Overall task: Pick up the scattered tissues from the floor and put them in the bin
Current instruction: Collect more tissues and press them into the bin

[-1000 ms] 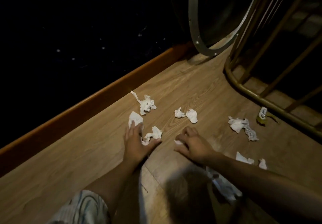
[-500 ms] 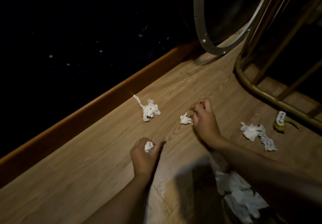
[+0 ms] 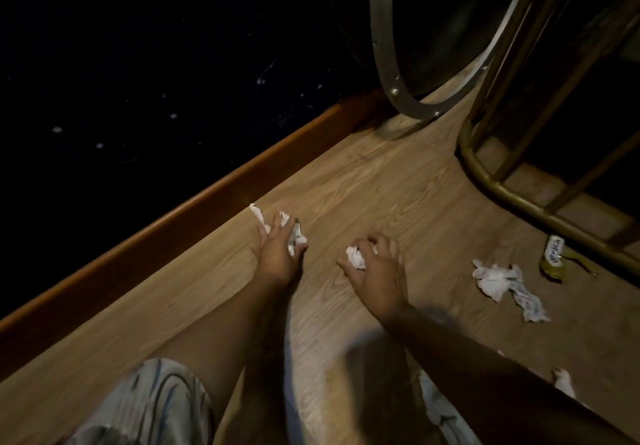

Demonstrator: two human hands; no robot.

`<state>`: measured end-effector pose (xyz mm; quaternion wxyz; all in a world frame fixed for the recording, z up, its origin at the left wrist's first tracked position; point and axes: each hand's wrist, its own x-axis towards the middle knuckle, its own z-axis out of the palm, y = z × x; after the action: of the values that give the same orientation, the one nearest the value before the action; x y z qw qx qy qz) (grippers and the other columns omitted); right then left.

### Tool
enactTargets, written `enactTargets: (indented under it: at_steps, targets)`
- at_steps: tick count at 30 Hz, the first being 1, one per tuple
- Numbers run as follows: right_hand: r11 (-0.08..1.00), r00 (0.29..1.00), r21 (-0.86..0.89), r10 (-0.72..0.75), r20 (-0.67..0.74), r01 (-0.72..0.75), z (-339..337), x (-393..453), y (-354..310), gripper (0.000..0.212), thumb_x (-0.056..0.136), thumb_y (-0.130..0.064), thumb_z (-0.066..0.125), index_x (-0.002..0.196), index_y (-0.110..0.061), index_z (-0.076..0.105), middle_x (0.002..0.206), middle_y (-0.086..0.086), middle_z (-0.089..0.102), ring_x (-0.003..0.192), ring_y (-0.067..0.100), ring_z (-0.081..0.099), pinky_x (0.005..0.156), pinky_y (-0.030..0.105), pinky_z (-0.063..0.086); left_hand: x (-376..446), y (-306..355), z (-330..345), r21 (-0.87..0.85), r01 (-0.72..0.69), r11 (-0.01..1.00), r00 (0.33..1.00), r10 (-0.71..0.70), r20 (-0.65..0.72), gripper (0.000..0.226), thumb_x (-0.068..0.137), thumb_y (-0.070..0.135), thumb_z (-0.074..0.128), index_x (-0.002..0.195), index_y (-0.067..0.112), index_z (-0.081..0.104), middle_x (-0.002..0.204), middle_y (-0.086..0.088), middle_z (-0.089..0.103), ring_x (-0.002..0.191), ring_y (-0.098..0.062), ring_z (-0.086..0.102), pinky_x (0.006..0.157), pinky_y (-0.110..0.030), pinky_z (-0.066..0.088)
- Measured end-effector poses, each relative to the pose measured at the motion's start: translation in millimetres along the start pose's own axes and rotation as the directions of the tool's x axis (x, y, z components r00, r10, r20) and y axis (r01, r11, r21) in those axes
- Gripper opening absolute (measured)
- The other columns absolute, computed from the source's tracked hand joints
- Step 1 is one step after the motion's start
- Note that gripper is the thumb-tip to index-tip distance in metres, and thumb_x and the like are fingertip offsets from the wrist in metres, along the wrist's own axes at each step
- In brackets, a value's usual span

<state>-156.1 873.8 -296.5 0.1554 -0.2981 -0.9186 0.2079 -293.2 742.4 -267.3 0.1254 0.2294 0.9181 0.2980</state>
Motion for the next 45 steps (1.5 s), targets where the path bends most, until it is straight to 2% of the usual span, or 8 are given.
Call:
enactTargets:
  at_steps: [4, 11, 17, 25, 30, 38, 41, 45]
  targets:
    - [0.969, 0.968, 0.071, -0.242, 0.065, 0.238, -5.2, -15.7, 2.6, 0.013, 0.086, -0.024, 0.063, 0.096, -0.017, 0.060, 0.101, 0.001, 0.057, 0.098, 0.022, 0.055, 0.079, 0.033, 0.049, -27.8, -20.4, 2.0, -0.072, -0.093, 0.993, 0.995, 0.089, -0.054, 0.033, 0.086, 0.031, 0.068, 0.118, 0.025, 0.064, 0.130, 0.002, 0.057, 0.122, -0.018, 0.050, 0.106, -0.036, 0.039]
    - [0.967, 0.983, 0.195, -0.176, 0.054, 0.163, -40.5, -36.4, 26.9, 0.013, 0.090, -0.028, 0.059, 0.101, -0.022, 0.059, 0.091, 0.000, 0.065, 0.082, 0.022, 0.064, 0.072, 0.028, 0.047, -91.8, 7.8, 14.6, -0.323, -0.034, 0.946, 0.981, -0.031, -0.193, 0.036, 0.081, 0.032, 0.074, 0.074, 0.017, 0.043, 0.073, -0.003, 0.056, 0.068, -0.019, 0.052, 0.058, -0.031, 0.043]
    - [0.975, 0.995, 0.221, -0.013, -0.102, 0.035, -91.7, -49.7, 71.5, 0.015, 0.091, -0.025, 0.060, 0.105, -0.020, 0.062, 0.093, 0.003, 0.069, 0.085, 0.018, 0.064, 0.075, 0.026, 0.048, -117.6, 77.5, 43.0, -0.491, -0.121, 0.863, 0.979, 0.021, -0.205, 0.031, 0.087, 0.026, 0.066, 0.114, 0.019, 0.050, 0.086, 0.002, 0.063, 0.075, -0.010, 0.062, 0.067, -0.028, 0.051]
    - [0.869, 0.871, 0.404, 0.411, -0.269, -0.285, -135.1, -73.5, 126.7, 0.037, 0.089, 0.006, 0.043, 0.122, -0.009, 0.053, 0.127, 0.012, 0.046, 0.113, 0.021, 0.051, 0.092, 0.012, 0.031, -154.7, 138.0, 87.3, -0.452, -0.341, 0.824, 0.939, 0.325, -0.116, 0.014, 0.078, 0.022, 0.069, 0.091, 0.015, 0.071, 0.121, 0.001, 0.050, 0.115, 0.015, 0.042, 0.093, -0.009, 0.036]
    - [0.880, 0.849, 0.132, 0.474, -0.234, -0.456, -122.8, -81.2, 149.2, 0.053, 0.092, -0.054, 0.050, 0.136, -0.023, 0.045, 0.152, 0.010, 0.031, 0.142, 0.030, 0.023, 0.112, 0.048, 0.021, -193.1, 129.5, 112.9, -0.393, -0.456, 0.799, 0.849, 0.523, 0.077, 0.017, 0.087, 0.036, 0.064, 0.100, 0.026, 0.069, 0.141, 0.008, 0.050, 0.131, 0.004, 0.041, 0.107, -0.018, 0.035]
    - [0.986, 0.978, -0.043, 0.165, 0.128, -0.161, -102.8, -68.0, 154.3, 0.102, 0.063, -0.088, 0.049, 0.148, -0.040, 0.023, 0.163, -0.003, -0.001, 0.149, 0.027, -0.006, 0.117, 0.057, -0.001, -230.7, 97.3, 134.3, -0.346, -0.632, 0.693, 0.643, 0.719, 0.265, 0.084, 0.070, 0.056, 0.078, 0.138, 0.017, 0.047, 0.144, 0.001, 0.047, 0.140, -0.014, 0.037, 0.119, -0.024, 0.016]
    - [0.999, 0.993, -0.051, 0.021, 0.113, -0.015, -97.5, -76.7, 159.6, 0.088, 0.071, -0.081, 0.050, 0.143, -0.029, 0.040, 0.160, 0.000, 0.022, 0.147, 0.026, 0.014, 0.116, 0.053, 0.010, -234.0, 94.1, 136.1, -0.324, -0.641, 0.695, 0.659, 0.716, 0.232, 0.054, 0.077, 0.044, 0.076, 0.122, 0.020, 0.058, 0.122, 0.004, 0.058, 0.118, -0.014, 0.053, 0.106, -0.034, 0.038]
    - [0.997, 0.991, -0.053, -0.068, -0.113, 0.062, -93.1, -81.9, 167.1, 0.039, 0.085, -0.043, 0.063, 0.111, -0.015, 0.061, 0.119, 0.011, 0.057, 0.115, 0.030, 0.050, 0.103, 0.044, 0.038, -235.7, 92.1, 129.6, -0.296, -0.561, 0.773, 0.751, 0.626, 0.211, 0.050, 0.081, 0.028, 0.072, 0.128, 0.035, 0.055, 0.110, 0.007, 0.057, 0.099, -0.006, 0.051, 0.083, -0.012, 0.040]
